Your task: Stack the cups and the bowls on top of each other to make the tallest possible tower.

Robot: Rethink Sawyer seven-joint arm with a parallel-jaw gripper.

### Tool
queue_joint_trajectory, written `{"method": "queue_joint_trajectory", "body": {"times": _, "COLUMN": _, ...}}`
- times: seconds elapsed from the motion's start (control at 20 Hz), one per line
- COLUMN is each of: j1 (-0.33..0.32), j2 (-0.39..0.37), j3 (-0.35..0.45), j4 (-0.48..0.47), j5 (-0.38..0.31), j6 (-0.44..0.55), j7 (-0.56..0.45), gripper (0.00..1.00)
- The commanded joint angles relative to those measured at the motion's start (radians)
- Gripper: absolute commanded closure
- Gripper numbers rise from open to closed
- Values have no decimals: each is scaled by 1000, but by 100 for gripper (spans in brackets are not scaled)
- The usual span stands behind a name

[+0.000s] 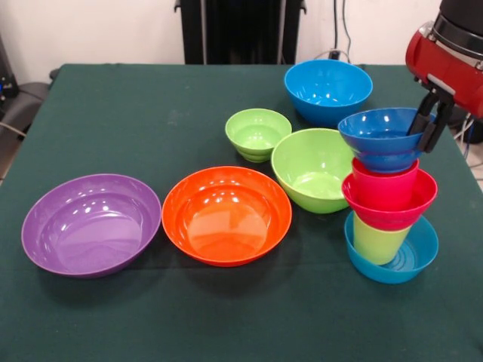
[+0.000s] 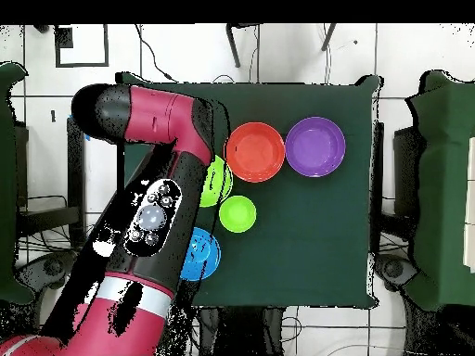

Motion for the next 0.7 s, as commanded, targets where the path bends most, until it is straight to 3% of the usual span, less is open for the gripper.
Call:
{"method": "queue_joint_trajectory", "body": {"times": 0.05, "j1": 5, "j2": 15, "j3": 67, "j4": 16, "j5": 3, "j6": 66, "j7": 207, "gripper": 100}}
{"method": "queue_joint_trajectory", "body": {"times": 0.5, "j1": 1, "j2": 16, "j3": 69, "j4": 12, "j5": 2, "j6": 24, "j7": 190, "gripper": 100}}
{"method": "queue_joint_trajectory", "body": {"times": 0.55, "j1": -1, "j2": 11, "j3": 76, "j4": 21, "j5": 5, "j6": 8, "j7": 180, "gripper": 0}}
{"method": "queue_joint_trajectory", "body": {"times": 0.7, "j1": -9, "j2": -7, "j3": 95, "j4": 47, "j5": 23, "j6": -15, "j7": 178, "gripper": 0}}
